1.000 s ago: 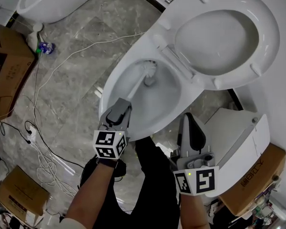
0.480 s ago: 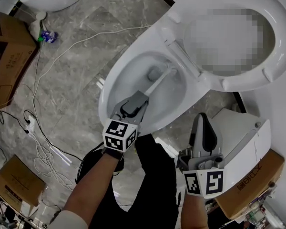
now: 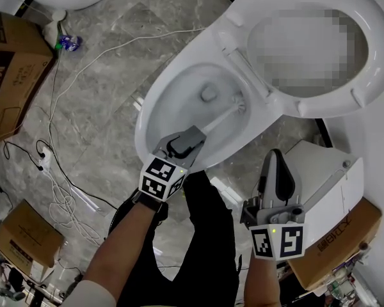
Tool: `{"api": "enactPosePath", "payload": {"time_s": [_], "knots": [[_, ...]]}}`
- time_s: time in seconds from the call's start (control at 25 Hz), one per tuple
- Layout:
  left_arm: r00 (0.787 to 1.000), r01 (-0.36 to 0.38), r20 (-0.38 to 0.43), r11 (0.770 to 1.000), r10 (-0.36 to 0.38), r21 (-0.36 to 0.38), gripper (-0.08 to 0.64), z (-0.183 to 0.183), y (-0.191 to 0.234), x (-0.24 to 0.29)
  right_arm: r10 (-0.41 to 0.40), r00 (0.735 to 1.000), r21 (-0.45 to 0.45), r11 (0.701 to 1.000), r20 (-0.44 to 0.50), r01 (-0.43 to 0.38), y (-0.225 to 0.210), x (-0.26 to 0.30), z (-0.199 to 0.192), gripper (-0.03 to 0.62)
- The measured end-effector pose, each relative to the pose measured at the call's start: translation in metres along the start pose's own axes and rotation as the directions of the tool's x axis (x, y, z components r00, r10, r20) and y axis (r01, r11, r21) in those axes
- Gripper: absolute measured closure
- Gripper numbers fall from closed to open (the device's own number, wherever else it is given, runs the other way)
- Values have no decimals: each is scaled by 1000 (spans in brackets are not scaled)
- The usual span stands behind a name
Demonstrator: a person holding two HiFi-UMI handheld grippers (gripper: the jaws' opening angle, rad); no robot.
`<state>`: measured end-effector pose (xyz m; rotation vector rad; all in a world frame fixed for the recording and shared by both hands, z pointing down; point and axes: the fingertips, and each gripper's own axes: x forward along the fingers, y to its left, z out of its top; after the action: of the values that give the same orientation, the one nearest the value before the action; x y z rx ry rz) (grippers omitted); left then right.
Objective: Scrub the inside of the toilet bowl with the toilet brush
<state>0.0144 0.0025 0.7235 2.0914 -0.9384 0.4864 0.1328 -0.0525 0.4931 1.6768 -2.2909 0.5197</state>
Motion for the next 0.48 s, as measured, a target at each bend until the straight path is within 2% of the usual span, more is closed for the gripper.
{"api": "enactPosePath", "payload": {"time_s": [0.24, 0.36, 0.48], "knots": [[994, 41, -107, 996, -33, 79, 416, -5, -13, -15, -6, 1000, 9, 1000, -23, 7, -3, -12, 17, 580], [985, 62, -165, 989, -39, 134, 416, -6, -15, -25, -10, 999, 22, 1000, -38, 11, -3, -19, 21, 580], [974, 86, -222, 984, -51, 153, 417, -8, -15, -33, -2, 999, 30, 1000, -53, 3, -1, -22, 23, 580]]}}
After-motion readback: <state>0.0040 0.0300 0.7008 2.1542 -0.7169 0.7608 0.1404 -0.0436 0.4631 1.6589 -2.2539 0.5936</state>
